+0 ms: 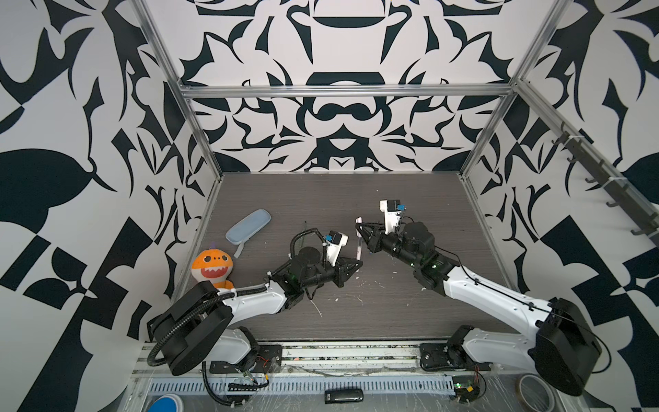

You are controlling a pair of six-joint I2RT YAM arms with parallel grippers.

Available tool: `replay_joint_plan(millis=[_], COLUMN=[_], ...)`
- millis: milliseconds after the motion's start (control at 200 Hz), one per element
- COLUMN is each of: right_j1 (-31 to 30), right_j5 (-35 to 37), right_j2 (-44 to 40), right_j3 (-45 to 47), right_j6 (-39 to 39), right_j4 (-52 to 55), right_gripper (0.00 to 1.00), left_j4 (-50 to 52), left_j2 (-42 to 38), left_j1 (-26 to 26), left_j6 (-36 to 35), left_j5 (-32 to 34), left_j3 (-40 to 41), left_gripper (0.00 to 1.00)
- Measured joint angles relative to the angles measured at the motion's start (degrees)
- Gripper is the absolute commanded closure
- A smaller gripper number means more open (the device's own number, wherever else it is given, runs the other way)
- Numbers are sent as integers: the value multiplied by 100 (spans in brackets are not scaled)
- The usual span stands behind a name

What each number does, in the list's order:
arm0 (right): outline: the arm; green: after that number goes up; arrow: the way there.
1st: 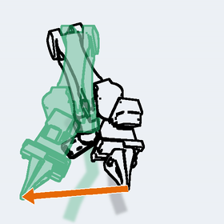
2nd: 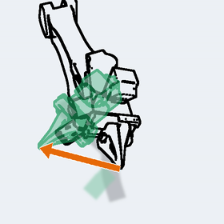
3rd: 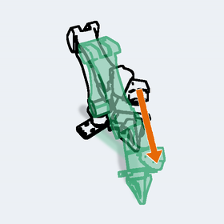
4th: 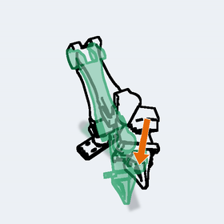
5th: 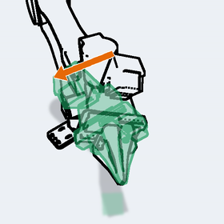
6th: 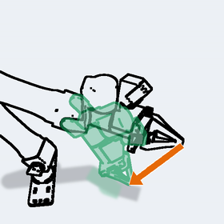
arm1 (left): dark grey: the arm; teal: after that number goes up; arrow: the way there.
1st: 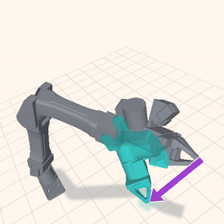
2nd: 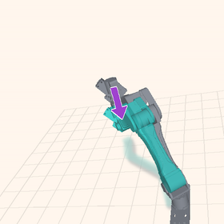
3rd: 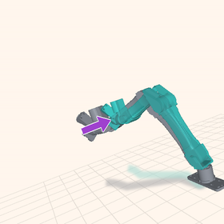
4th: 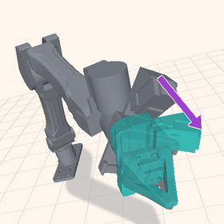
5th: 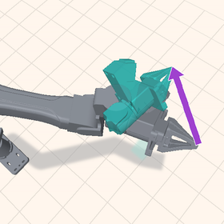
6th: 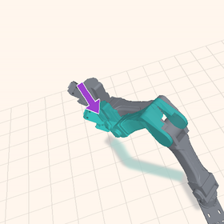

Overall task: Insert pens into pen caps
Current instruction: Put on the pen cap to the pen.

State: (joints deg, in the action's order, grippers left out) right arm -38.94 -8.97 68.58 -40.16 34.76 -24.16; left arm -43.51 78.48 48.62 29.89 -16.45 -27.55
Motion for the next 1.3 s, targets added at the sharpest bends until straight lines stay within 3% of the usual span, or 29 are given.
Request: replay_joint_plan(millis=[360,775,1020,1300], right_j1=[-4,-4,-17,-17], right_j5=[-33,-240,-433,-299], right_j2=[-223,-197,-195,-800], right_j3=[133,734,745,413], right_j6=[0,170,149,-208], right_j4=[17,-774,-522,835], right_gripper=[84,79,61,47], left_j4=[-125,-313,-501,160], left_j2=[7,166,162,-35], left_j1=[20,20,-37,-50], left_j6=[-11,188,59,-566], left_j5=[-2,168,337,564], left_j3=[0,-7,-96,-146], left_gripper=[98,98,98,98])
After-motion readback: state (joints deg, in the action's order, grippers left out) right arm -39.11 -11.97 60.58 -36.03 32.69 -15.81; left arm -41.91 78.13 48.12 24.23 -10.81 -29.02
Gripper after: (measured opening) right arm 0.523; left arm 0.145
